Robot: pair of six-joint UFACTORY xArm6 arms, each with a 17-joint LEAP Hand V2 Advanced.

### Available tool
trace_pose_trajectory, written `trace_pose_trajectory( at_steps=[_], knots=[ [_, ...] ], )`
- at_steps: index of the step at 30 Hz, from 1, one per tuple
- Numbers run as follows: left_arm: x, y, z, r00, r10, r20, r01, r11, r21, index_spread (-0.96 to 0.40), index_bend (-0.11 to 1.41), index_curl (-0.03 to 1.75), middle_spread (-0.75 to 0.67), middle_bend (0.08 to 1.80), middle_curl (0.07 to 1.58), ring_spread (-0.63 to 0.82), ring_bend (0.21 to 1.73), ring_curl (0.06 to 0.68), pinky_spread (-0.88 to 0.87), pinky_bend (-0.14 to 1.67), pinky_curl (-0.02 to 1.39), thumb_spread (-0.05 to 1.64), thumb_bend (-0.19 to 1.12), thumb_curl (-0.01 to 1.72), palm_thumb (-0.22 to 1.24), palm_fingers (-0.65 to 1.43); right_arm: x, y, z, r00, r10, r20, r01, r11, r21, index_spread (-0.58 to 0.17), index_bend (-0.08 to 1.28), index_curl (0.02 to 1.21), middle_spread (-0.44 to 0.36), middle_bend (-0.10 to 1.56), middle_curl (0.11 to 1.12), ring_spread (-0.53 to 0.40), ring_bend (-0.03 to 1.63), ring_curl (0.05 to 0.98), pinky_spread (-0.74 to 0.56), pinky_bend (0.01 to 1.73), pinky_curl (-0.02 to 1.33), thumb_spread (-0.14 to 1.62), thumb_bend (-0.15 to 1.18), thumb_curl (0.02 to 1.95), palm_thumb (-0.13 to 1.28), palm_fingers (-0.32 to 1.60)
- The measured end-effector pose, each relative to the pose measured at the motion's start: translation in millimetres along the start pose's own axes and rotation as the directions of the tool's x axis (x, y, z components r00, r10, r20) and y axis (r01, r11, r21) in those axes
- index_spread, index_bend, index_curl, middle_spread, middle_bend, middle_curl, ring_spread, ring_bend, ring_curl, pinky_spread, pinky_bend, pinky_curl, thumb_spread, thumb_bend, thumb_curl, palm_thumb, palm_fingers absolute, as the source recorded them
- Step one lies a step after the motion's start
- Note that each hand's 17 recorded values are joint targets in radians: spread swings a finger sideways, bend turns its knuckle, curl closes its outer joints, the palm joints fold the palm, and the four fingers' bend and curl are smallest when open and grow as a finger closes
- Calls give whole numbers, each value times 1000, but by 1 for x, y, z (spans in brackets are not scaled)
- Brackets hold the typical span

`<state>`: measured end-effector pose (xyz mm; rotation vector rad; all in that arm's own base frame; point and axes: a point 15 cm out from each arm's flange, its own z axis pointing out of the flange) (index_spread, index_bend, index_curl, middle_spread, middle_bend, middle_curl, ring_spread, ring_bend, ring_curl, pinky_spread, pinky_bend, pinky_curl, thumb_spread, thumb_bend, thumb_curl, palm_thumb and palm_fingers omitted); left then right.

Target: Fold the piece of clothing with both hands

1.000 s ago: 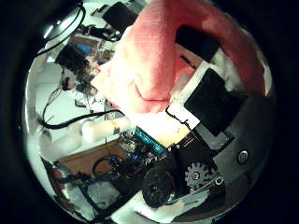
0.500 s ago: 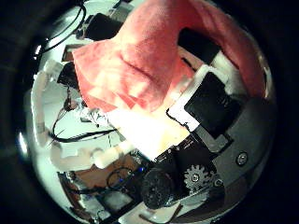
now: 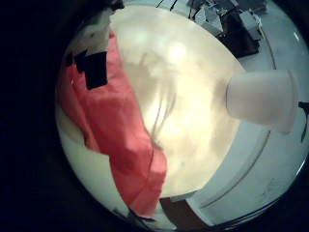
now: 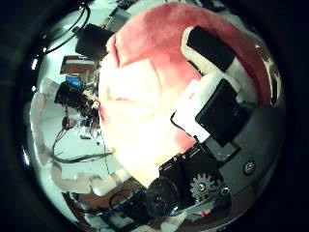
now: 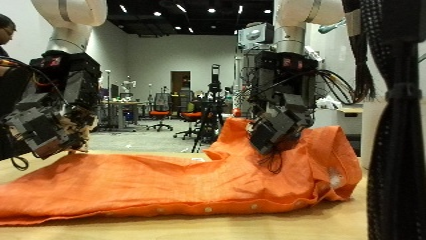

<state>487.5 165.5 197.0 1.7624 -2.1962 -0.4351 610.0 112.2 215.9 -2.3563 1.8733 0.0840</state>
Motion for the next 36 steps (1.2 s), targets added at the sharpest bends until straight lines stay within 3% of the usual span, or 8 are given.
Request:
trace_pose_trajectory(
  at_steps=[6, 9, 12, 14, 17, 24, 32, 36],
  knots=[
    [-4, -2, 1, 999, -32, -3, 32, 999, 12, -696, 187, 1040, -491, 1041, 711, -492, 1039, 507, -799, 566, 706, 1080, -24, 471, 620, 939, 7, -3, -1, 1000, 28, -4, -28, 999, 15, -326, 227, 732, -128, 999, 715, -246, 1362, 676, -380, 1234, 885, 1407, -11, 527, 868, 631],
    [-5, 2, -5, 999, -45, -5, 45, 999, 23, -629, 101, 996, -488, 980, 700, -486, 1081, 520, -797, 622, 733, 1086, -24, 465, 610, 808, 13, -4, -3, 999, 32, -12, -32, 999, 20, -332, 253, 721, -105, 874, 683, -246, 1260, 649, -402, 1073, 840, 1404, -17, 509, 838, 330],
    [-8, 9, -10, 998, -62, -20, 63, 998, 32, -495, 61, 922, -421, 754, 670, -450, 1124, 550, -783, 769, 795, 1095, -25, 458, 595, 444, 16, -4, -14, 999, 35, -14, -34, 999, 33, -341, 346, 689, -63, 791, 636, -164, 1038, 576, -191, 851, 777, 1389, -25, 482, 777, 63],
    [-8, 12, -18, 997, -69, -24, 70, 996, 52, -384, 183, 895, -266, 564, 617, -284, 919, 509, -636, 672, 799, 1101, -28, 451, 576, -6, 22, -4, -32, 999, 40, -17, -39, 998, 56, -341, 371, 652, -36, 740, 601, -108, 939, 515, -50, 775, 716, 1382, -24, 469, 745, 58],
    [-14, 21, -30, 995, -89, -46, 93, 992, 88, -217, 178, 814, 23, 374, 497, 80, 682, 407, -195, 439, 751, 1107, -39, 434, 518, -264, 31, -3, -72, 998, 47, -27, -44, 993, 113, -333, 390, 616, -15, 698, 568, -55, 875, 466, 117, 678, 648, 1367, -23, 447, 696, 86],
    [-8, 45, -77, 995, -71, -63, 82, 978, 193, -49, 99, 568, 373, 167, 353, 484, 445, 265, 441, 245, 549, 1093, -40, 383, 361, -208, 49, 51, -132, 998, 62, -24, -61, 997, 52, -308, 382, 556, 2, 662, 526, 9, 768, 411, 283, 477, 525, 1348, -19, 393, 594, 107],
    [26, 95, -80, 996, -12, -93, 25, 989, 146, -12, 121, 401, 449, 149, 276, 598, 352, 227, 626, 192, 442, 1086, -27, 348, 319, -158, 70, 143, -159, 1000, 14, -15, -14, 998, -53, -289, 321, 490, 1, 606, 486, 34, 655, 353, 259, 371, 440, 1343, -6, 360, 586, 173],
    [43, 101, -79, 997, 18, -79, -3, 984, 178, -8, 131, 354, 451, 155, 251, 614, 332, 222, 636, 187, 410, 1087, -24, 337, 320, -135, 104, 185, -162, 997, -29, -66, 23, 996, -92, -288, 300, 469, -2, 584, 472, 26, 616, 336, 210, 329, 411, 1330, -1, 363, 648, 212]
  ],
)
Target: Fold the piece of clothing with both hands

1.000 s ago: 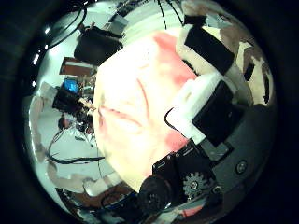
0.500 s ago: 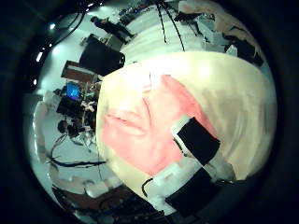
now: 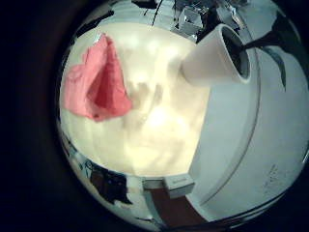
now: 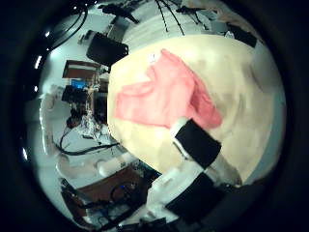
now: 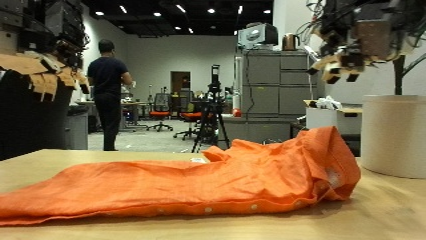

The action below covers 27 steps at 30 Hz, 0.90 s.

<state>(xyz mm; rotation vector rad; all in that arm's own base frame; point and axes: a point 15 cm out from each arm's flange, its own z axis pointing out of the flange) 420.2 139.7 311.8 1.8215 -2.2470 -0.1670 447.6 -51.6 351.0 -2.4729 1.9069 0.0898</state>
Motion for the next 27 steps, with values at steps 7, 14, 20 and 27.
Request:
trace_pose_trajectory(
  at_steps=[7, 14, 20, 27],
  knots=[
    [46, 18, 25, 998, 58, -19, -59, 998, -21, 4, 143, 306, 442, 157, 223, 624, 312, 219, 610, 193, 374, 1080, -24, 325, 321, -109, 9, 42, 36, 1000, -24, 12, 25, 995, -102, -270, 195, 429, -19, 515, 445, 29, 517, 302, 155, 325, 392, 1207, -31, 355, 632, 159],
    [93, 36, 52, 993, 114, -7, -114, 991, -63, 10, 147, 284, 431, 164, 211, 626, 302, 220, 591, 193, 351, 1081, -23, 317, 324, -89, 28, 49, 65, 998, -51, -38, 42, 980, -195, -257, 176, 389, -87, 423, 406, 47, 452, 273, 143, 306, 366, 1106, -27, 332, 595, 165],
    [123, 54, 62, 987, 158, 11, -157, 985, -77, 18, 152, 278, 416, 165, 207, 615, 301, 223, 586, 200, 341, 1085, -22, 313, 330, -72, 36, 33, 101, 999, -48, -25, 41, 976, -212, -253, 169, 364, -102, 396, 393, 54, 410, 261, 141, 279, 347, 1077, -23, 321, 593, 187],
    [140, 61, 74, 986, 165, 11, -163, 982, -97, 29, 156, 277, 407, 168, 210, 610, 300, 226, 575, 199, 333, 1083, -22, 313, 337, -65, 23, 18, 138, 998, -43, 40, 51, 970, -236, -244, 165, 342, -68, 391, 394, 30, 415, 261, 111, 247, 330, 1063, -24, 311, 589, 242]
  ],
)
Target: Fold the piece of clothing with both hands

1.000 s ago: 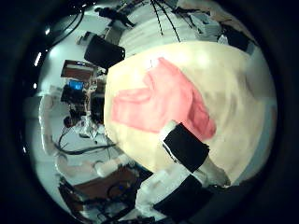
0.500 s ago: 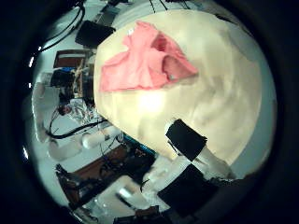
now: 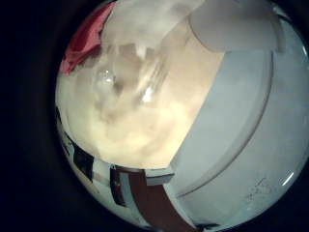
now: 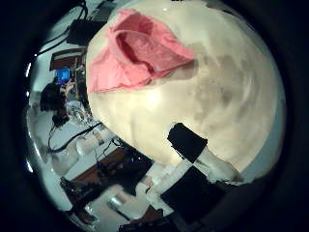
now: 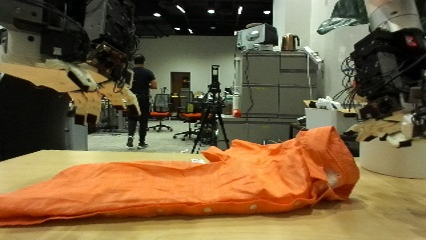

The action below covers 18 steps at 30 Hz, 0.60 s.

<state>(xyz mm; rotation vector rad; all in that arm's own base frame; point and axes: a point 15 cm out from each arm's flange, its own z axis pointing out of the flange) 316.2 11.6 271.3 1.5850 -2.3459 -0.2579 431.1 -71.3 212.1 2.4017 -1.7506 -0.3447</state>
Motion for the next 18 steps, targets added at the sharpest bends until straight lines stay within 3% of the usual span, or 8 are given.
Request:
trace_pose_trajectory(
  at_steps=[5, 12, 14, 16, 18],
  knots=[
    [0, 3, 0, 1000, -9, 5, 9, 1000, -3, 32, 160, 279, 410, 168, 212, 608, 296, 227, 573, 200, 330, 1091, -21, 313, 344, -58, -9, -18, 12, 999, -2, 44, 1, 1000, 21, -237, 171, 334, -57, 411, 399, 14, 415, 260, 98, 215, 316, 1058, -23, 307, 589, 290],
    [0, 6, 0, 1000, -18, -1, 18, 1000, -4, 39, 161, 284, 407, 174, 219, 607, 296, 230, 570, 198, 325, 1092, -22, 309, 351, -48, -12, -29, 24, 999, -13, 37, 12, 1000, 27, -260, 191, 338, -150, 462, 416, -100, 530, 279, -30, 198, 290, 1080, -12, 309, 638, 513],
    [1, 6, 2, 1000, -19, -5, 19, 1000, -5, 40, 161, 285, 406, 173, 221, 607, 296, 231, 570, 199, 324, 1094, -22, 308, 353, -48, -15, -31, 28, 999, -23, 38, 22, 1000, 20, -277, 213, 349, -156, 474, 423, -156, 590, 290, -112, 219, 284, 1095, -4, 314, 674, 672],
    [0, 6, 3, 1000, -19, -4, 19, 1000, -7, 40, 160, 285, 406, 172, 222, 603, 298, 231, 570, 201, 324, 1095, -19, 310, 362, -47, -16, -31, 30, 999, -29, 39, 28, 999, 18, -308, 250, 358, -191, 550, 451, -213, 663, 303, -250, 249, 269, 1113, -1, 316, 708, 960],
    [-1, 6, 3, 1000, -18, 1, 18, 1000, -9, 41, 160, 285, 405, 174, 223, 601, 298, 232, 569, 201, 324, 1095, -21, 310, 364, -47, -16, -30, 32, 999, -33, 40, 32, 999, 13, -334, 408, 434, -201, 706, 520, -259, 800, 368, -377, 343, 313, 1147, -3, 312, 728, 1373]
  ],
)
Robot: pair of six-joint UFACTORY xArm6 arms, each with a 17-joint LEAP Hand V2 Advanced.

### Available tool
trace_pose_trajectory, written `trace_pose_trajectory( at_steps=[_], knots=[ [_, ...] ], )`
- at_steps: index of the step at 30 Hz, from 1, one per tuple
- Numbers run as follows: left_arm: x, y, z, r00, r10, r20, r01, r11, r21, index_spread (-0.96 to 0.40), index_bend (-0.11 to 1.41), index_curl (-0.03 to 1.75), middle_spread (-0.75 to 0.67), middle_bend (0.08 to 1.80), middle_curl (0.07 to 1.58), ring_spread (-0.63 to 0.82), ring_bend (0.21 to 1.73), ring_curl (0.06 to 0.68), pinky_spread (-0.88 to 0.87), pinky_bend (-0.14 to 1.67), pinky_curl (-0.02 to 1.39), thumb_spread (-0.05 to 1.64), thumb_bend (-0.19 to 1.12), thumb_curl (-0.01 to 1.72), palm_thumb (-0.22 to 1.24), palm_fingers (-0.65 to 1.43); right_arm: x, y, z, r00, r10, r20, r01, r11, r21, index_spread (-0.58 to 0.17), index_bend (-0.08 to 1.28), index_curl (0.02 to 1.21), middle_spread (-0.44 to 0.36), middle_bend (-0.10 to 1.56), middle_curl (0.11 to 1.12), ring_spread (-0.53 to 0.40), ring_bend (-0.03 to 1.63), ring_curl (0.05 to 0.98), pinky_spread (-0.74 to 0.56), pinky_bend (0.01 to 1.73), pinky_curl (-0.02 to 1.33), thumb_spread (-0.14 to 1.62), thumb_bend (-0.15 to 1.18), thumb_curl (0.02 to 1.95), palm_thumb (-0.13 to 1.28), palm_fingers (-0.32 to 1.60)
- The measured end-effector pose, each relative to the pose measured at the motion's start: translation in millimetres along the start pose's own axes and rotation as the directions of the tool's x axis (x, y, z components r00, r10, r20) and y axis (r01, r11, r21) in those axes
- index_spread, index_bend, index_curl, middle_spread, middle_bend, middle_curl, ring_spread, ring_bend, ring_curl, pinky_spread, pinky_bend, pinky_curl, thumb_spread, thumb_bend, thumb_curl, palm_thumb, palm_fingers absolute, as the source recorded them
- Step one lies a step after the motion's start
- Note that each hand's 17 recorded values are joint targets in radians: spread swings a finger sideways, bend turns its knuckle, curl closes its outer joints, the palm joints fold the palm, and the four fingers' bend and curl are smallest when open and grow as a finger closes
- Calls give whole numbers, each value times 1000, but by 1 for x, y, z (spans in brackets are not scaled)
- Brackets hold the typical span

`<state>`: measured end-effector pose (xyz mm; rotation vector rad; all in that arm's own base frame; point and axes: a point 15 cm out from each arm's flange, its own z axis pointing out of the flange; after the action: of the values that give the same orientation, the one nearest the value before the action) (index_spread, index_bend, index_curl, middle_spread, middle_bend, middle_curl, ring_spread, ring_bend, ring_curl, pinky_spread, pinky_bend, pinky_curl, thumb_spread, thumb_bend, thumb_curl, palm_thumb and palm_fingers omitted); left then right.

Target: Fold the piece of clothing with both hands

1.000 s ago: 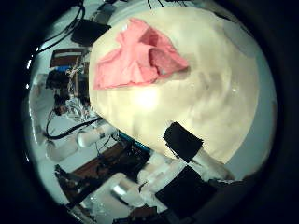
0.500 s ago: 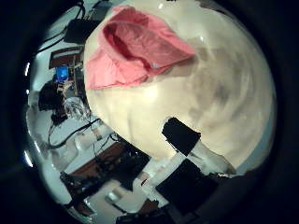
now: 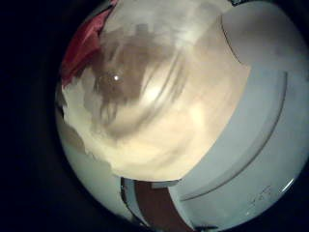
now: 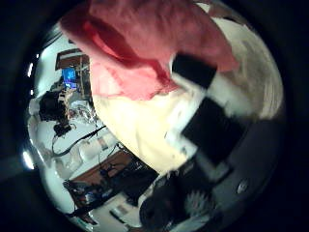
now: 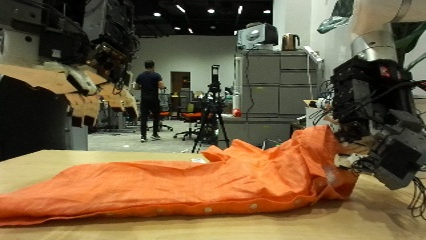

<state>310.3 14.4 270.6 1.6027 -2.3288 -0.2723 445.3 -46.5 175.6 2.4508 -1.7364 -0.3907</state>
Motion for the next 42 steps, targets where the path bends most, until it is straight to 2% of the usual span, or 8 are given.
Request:
trace_pose_trajectory(
  at_steps=[4, 7, 13, 22, 28, 34, 38, 42],
  knots=[
    [-2, 1, 0, 1000, -9, -8, 9, 1000, 3, 41, 162, 288, 405, 173, 224, 598, 297, 232, 569, 201, 324, 1102, -18, 310, 371, -46, 1, 12, 13, 1000, -2, 17, 2, 1000, -28, -360, 621, 574, -213, 883, 617, -275, 980, 472, -470, 629, 438, 1218, 7, 312, 778, 1383],
    [-5, -1, 0, 1000, -10, -3, 10, 1000, 6, 44, 161, 288, 397, 176, 229, 599, 299, 233, 569, 200, 323, 1112, -17, 307, 386, -41, 11, 30, 19, 999, -5, 36, 6, 999, -35, -362, 756, 661, -210, 986, 680, -272, 1098, 531, -454, 874, 547, 1266, 84, 359, 934, 1329],
    [-8, 0, -1, 1000, -11, -1, 11, 1000, 8, 53, 164, 291, 393, 176, 234, 595, 300, 234, 568, 201, 323, 1123, -19, 306, 405, -35, 25, 59, 13, 999, -2, 51, 3, 1000, -18, -347, 927, 789, -205, 1148, 783, -259, 1270, 627, -393, 1113, 699, 1294, 148, 442, 1083, 1155],
    [-20, 8, -5, 1000, -15, 20, 15, 1000, 11, 54, 170, 300, 377, 176, 243, 593, 295, 234, 567, 203, 322, 1140, -19, 297, 410, -28, 34, 113, 10, 998, 35, 57, -36, 999, 13, -327, 995, 890, -189, 1242, 851, -236, 1341, 695, -327, 1182, 807, 1316, 128, 513, 1093, 1055],
    [-47, 25, -6, 997, -65, 35, 64, 998, 11, 54, 169, 304, 379, 178, 247, 592, 298, 236, 556, 204, 324, 1154, -17, 293, 415, -23, 51, 130, -5, 993, 98, 59, -101, 994, 40, -322, 993, 929, -181, 1257, 866, -236, 1349, 718, -308, 1181, 846, 1324, 109, 553, 1089, 1042],
    [-70, 47, 7, 996, -85, -3, 85, 996, 8, 64, 177, 313, 383, 173, 244, 589, 312, 238, 551, 206, 324, 1166, -17, 291, 423, -16, 26, 135, -46, 997, 72, 26, -74, 994, 80, -322, 983, 957, -175, 1271, 873, -239, 1342, 733, -299, 1169, 876, 1331, 93, 588, 1089, 1042],
    [-87, 63, 19, 992, -120, -28, 120, 993, 9, 66, 176, 318, 383, 176, 246, 588, 311, 237, 549, 210, 325, 1174, -16, 291, 428, -12, -16, 118, -80, 999, 16, -27, -13, 994, 109, -321, 976, 969, -172, 1271, 874, -241, 1333, 740, -298, 1165, 889, 1330, 82, 608, 1091, 1050],
    [-95, 75, 35, 992, -120, -39, 120, 993, -11, 67, 175, 322, 377, 176, 247, 585, 311, 236, 548, 213, 326, 1179, -17, 290, 430, -14, -57, 103, -108, 998, -25, -63, 33, 992, 125, -321, 970, 980, -170, 1268, 875, -242, 1327, 747, -292, 1157, 901, 1327, 71, 626, 1095, 1056]
  ],
)
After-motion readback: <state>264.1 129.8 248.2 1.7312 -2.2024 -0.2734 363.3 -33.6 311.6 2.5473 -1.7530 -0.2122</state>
